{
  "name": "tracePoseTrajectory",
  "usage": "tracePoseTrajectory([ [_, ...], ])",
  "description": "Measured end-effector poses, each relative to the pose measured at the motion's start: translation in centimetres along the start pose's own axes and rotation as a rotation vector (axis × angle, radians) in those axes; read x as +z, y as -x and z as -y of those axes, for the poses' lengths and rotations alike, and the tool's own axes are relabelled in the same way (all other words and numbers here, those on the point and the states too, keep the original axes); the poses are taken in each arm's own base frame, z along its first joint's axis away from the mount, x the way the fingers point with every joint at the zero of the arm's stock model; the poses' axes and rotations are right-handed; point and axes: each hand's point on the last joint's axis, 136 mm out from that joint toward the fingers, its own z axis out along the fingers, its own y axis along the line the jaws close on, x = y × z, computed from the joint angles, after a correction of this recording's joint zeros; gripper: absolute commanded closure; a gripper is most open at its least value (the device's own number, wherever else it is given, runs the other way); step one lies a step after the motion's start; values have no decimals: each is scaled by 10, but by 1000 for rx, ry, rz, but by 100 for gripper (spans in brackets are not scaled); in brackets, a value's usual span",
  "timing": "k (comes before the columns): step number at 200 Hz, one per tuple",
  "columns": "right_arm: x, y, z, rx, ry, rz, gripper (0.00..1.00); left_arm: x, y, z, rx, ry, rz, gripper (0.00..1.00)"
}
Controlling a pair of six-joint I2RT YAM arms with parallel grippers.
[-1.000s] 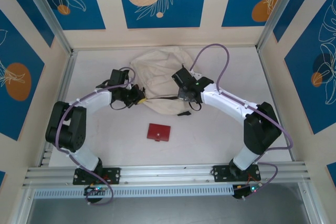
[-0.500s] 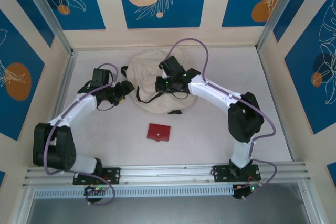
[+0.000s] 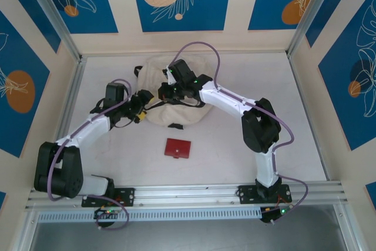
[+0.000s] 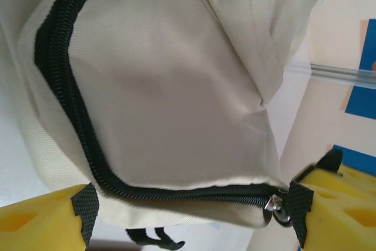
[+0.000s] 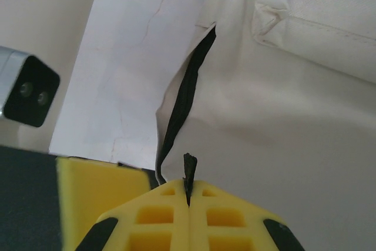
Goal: Pack the student bag
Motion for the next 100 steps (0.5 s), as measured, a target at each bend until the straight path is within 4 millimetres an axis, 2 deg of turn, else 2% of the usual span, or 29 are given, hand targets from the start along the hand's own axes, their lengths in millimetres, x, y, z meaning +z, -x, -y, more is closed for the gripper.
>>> tracePoseTrajectory([
  [48, -7, -22, -1, 11, -4, -26, 100, 24, -9, -15, -111, 33, 6, 17],
  [65, -10, -28, -4, 9, -5, -30, 100, 28, -9, -20, -143, 47, 23, 22],
  [85, -13, -31, -6, 4, -13, -26, 100, 29, -5, -23, -163, 57, 50, 33],
  [100, -13, -33, -6, 0, -26, -25, 100, 29, -1, -24, -174, 59, 73, 49],
])
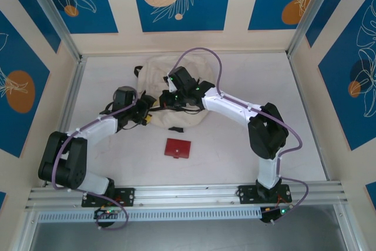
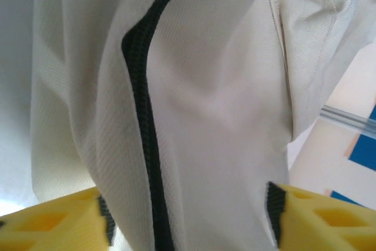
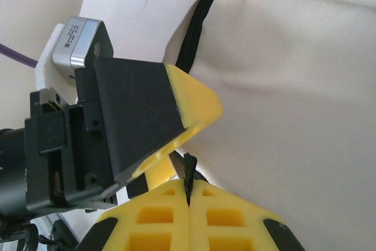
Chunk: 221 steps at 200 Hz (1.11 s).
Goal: Pack the student bag
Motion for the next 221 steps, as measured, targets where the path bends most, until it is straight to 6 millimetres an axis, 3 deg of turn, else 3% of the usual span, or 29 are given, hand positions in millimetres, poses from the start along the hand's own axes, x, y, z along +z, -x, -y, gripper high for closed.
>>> tracePoseTrajectory([
  [29, 0, -9, 8, -7, -75, 1, 100, 2, 5, -2, 19, 8, 27, 73],
  [68, -21, -20, 39, 3, -275, 36, 100, 2, 8, -8, 50, 37, 46, 93],
  [115, -59, -33, 92, 104, -535, 89, 100, 2, 10, -16, 101, 73, 61, 98],
  [149, -74, -43, 128, 201, -664, 106, 100, 0, 10, -18, 132, 88, 63, 100],
  [184, -83, -37, 142, 253, -694, 136, 100, -5, 15, -16, 168, 93, 70, 100],
  [221, -87, -31, 145, 243, -700, 146, 100, -18, 44, -19, 181, 125, 117, 100],
])
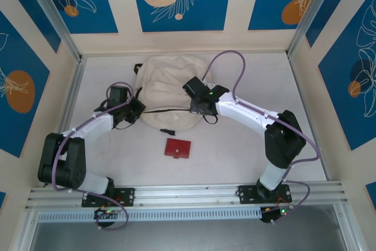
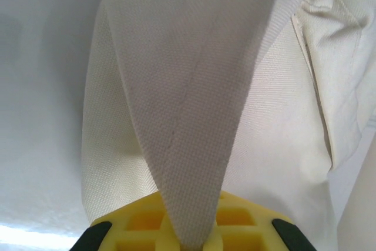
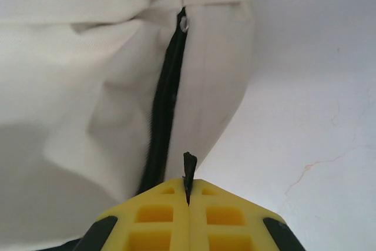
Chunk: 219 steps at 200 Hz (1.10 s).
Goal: Pack the student bag
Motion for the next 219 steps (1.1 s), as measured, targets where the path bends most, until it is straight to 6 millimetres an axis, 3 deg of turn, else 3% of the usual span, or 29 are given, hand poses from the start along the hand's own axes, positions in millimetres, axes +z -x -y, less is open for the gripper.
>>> tracePoseTrajectory([
  [38, -6, 19, -13, 20, 35, 36, 100, -8, 16, 1, 36, -3, 8, 100],
  [80, 20, 24, -9, 30, 14, 10, 100, -10, 21, -5, 54, -7, -13, 100],
  [112, 22, 21, -29, -67, 116, -26, 100, -11, 27, -12, 75, 17, -14, 100],
  [123, 20, 16, -44, -120, 183, -45, 100, -12, 34, -15, 78, 32, -4, 89],
  [145, 12, 3, -75, -197, 335, -89, 100, -17, 47, -24, 81, 67, 25, 54],
  [161, 4, -9, -103, -230, 458, -128, 100, -22, 53, -31, 81, 97, 43, 37],
  [182, -2, -24, -134, -254, 588, -185, 100, -34, 52, -33, 88, 116, 54, 28],
  [219, -7, -28, -182, -274, 732, -219, 100, -65, 45, -20, 82, 59, 92, 22],
])
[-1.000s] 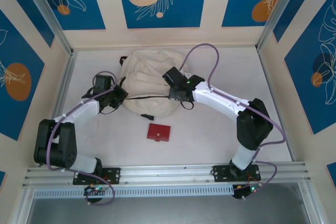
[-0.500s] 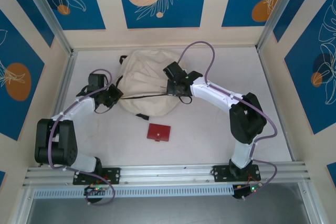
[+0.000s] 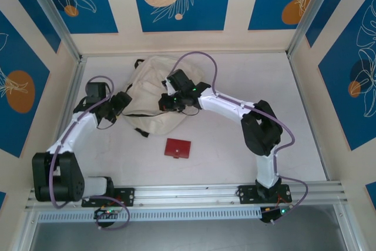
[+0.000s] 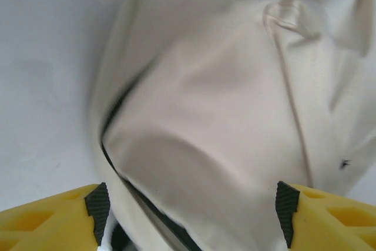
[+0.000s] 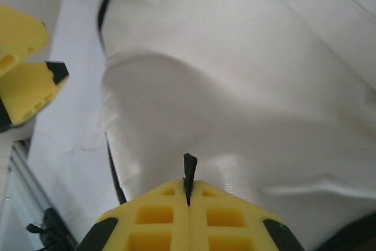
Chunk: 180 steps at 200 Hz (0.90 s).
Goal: Pack the student bag
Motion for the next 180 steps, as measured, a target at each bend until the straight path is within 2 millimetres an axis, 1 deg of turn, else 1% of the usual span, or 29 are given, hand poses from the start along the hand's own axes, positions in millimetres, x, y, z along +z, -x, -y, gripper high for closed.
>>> tracePoseTrajectory([
  [13, 6, 4, -13, -10, 38, -1, 100, -7, -6, 3, -17, -31, -5, 21],
  [30, 10, 7, -28, -25, 75, -1, 100, -9, -17, 2, -58, -60, -37, 20],
  [48, 12, 5, -39, -30, 96, -4, 100, -4, -32, 3, -105, -88, -88, 19],
  [64, 14, 3, -43, -26, 102, -9, 100, 2, -43, 4, -140, -102, -127, 19],
  [83, 15, 0, -46, -25, 105, -15, 100, 11, -52, 11, -153, -116, -165, 22],
  [100, 16, -2, -46, -26, 105, -17, 100, 20, -57, 13, -162, -115, -186, 31],
  [129, 19, -11, -40, -22, 79, -26, 100, 33, -63, 12, -151, -96, -205, 63],
  [142, 19, -17, -32, -19, 44, -28, 100, 37, -65, 10, -147, -83, -206, 74],
  [163, 11, -25, -15, -10, -50, -13, 100, 39, -67, 5, -132, -64, -202, 86],
  [180, 4, -24, 2, 5, -141, 15, 100, 40, -69, -3, -112, -43, -202, 94],
])
